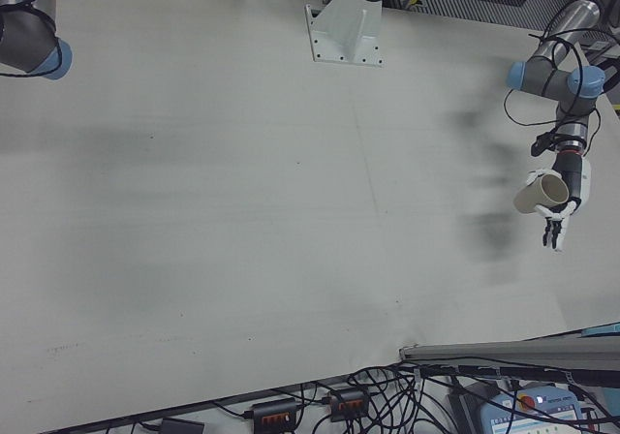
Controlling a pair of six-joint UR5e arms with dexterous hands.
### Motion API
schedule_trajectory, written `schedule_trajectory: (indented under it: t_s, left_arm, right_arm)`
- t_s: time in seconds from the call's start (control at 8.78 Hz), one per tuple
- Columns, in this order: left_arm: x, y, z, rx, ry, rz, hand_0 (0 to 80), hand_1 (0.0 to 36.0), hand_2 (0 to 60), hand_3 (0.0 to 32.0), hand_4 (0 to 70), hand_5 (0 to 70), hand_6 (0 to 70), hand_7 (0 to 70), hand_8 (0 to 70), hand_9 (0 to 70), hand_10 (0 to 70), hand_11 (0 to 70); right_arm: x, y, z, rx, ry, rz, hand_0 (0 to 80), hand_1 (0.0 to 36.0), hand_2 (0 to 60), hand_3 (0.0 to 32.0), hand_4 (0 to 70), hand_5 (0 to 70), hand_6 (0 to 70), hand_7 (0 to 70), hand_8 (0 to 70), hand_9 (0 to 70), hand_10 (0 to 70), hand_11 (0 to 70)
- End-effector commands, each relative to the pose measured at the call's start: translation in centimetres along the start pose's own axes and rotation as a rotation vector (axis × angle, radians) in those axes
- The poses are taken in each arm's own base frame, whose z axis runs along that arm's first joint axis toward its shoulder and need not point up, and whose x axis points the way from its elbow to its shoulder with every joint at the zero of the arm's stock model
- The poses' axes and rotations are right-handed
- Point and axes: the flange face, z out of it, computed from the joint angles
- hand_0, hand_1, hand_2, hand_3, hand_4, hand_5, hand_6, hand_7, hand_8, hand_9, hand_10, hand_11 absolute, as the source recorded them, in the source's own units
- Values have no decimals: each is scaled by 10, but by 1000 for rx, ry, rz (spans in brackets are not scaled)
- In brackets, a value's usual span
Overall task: Pour water
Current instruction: 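Carry both cups toward the table centre, raising the white cup higher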
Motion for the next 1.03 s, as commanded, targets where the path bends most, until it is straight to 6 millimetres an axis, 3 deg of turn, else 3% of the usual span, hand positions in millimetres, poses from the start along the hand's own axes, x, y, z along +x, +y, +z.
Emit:
schedule_trajectory:
  t_s: [0.0,0.23,0.46,0.68,0.91]
  left_arm:
    - [-59,102,50,-80,-74,29,471,310,600,0,338,470,60,71,20,33,42,80]
    - [-110,145,69,-115,-134,47,468,310,600,0,337,474,63,73,24,37,42,79]
    - [-174,197,93,-143,-205,35,468,310,600,0,339,481,67,75,26,39,43,80]
    - [-193,236,137,-155,-201,55,469,310,600,0,340,492,72,78,29,41,42,79]
    - [-196,260,156,-177,-186,78,467,305,600,0,341,494,75,80,34,46,43,80]
  right_arm:
    - [-65,157,31,-34,-4,-94,800,360,314,0,81,700,268,418,336,476,347,527]
    - [-66,238,42,-38,10,-104,800,360,319,0,86,700,280,428,324,459,331,508]
    - [-39,315,44,-61,29,-152,800,360,338,0,96,700,291,444,305,437,313,487]
    - [-27,396,49,-77,35,-240,800,360,376,0,112,700,304,468,288,415,296,470]
    - [9,459,52,-121,48,-309,800,360,407,0,130,700,316,490,275,400,281,455]
